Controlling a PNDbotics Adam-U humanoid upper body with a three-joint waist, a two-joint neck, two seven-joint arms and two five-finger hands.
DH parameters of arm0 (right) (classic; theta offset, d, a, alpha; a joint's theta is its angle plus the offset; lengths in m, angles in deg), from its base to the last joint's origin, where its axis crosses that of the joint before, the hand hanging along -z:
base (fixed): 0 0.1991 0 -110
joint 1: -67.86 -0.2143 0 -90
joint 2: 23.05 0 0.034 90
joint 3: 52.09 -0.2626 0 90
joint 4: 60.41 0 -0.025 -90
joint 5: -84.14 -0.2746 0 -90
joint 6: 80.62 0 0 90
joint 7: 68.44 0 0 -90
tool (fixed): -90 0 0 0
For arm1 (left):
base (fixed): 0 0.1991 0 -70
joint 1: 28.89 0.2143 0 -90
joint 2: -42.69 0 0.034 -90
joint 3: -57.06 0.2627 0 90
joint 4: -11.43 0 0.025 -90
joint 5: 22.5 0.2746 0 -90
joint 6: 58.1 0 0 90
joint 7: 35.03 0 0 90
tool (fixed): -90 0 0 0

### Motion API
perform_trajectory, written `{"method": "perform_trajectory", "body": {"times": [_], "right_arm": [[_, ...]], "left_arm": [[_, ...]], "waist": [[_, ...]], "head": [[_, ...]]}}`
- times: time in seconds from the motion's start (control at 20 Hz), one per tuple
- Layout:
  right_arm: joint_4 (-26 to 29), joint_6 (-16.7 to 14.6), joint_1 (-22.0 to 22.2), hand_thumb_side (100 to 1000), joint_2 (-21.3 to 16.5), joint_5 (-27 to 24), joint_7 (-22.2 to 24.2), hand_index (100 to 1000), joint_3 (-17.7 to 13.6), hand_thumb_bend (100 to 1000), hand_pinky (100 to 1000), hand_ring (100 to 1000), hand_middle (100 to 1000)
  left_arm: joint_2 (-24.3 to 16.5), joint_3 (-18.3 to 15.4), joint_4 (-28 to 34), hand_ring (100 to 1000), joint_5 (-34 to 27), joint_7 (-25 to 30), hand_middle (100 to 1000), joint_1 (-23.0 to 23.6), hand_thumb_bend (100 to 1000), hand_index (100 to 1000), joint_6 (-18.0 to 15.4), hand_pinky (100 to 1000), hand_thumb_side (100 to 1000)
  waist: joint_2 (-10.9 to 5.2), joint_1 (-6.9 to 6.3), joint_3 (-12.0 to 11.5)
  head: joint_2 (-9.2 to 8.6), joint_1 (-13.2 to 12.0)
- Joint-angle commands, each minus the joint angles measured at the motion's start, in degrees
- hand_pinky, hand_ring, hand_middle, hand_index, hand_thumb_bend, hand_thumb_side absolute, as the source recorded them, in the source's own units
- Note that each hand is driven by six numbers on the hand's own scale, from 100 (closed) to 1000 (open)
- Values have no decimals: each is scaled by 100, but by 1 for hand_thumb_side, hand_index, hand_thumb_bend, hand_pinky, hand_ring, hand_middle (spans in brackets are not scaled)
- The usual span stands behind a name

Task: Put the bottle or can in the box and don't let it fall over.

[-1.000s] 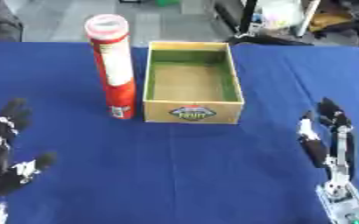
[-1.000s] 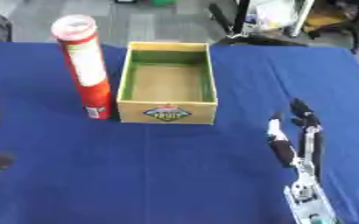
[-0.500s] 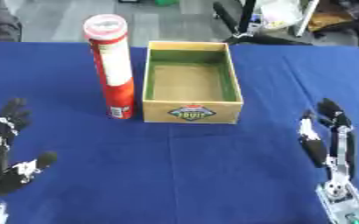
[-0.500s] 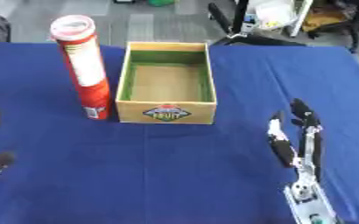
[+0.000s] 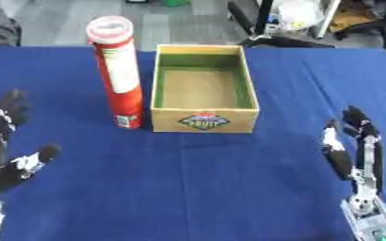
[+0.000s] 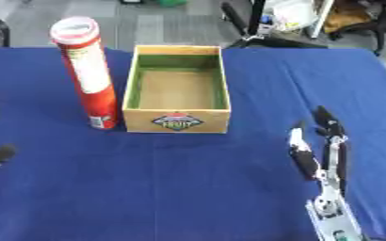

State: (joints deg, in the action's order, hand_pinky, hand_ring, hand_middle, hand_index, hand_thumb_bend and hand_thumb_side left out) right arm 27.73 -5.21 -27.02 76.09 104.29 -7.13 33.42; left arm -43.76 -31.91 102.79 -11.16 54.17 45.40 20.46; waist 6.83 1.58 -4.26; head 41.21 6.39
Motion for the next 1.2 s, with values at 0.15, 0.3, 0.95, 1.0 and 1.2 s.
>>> {"method": "perform_trajectory", "body": {"times": [0.15, 0.3, 0.95, 1.0, 1.2], "right_arm": [[75, -15, -37, 492, -97, -53, 33, 880, 6, 100, 770, 821, 769], [72, -29, -37, 497, -85, -67, 55, 881, 19, 100, 771, 823, 770], [62, -84, -44, 505, -57, -138, 138, 882, 61, 100, 769, 824, 771], [61, -88, -46, 505, -54, -142, 145, 882, 67, 100, 769, 824, 771], [56, -100, -46, 507, -42, -162, 173, 882, 86, 100, 769, 824, 771]], "left_arm": [[-290, 173, -405, 891, -284, 188, 908, -455, 889, 992, -1, 880, 620], [-336, 263, -770, 886, -428, 233, 905, -752, 882, 993, -20, 875, 623], [-324, 601, -1916, 883, -780, 348, 905, -1915, 864, 992, -104, 867, 609], [-316, 633, -2004, 883, -759, 370, 905, -2001, 862, 992, -105, 867, 608], [-242, 707, -2362, 884, -708, 356, 908, -2308, 843, 990, -94, 866, 609]], "waist": [[-52, -9, 45], [-33, -8, 76], [-8, 13, 177], [-8, 16, 188], [-8, 28, 226]], "head": [[-29, -26], [-36, -37], [-53, -98], [-55, -107], [-57, -138]]}}
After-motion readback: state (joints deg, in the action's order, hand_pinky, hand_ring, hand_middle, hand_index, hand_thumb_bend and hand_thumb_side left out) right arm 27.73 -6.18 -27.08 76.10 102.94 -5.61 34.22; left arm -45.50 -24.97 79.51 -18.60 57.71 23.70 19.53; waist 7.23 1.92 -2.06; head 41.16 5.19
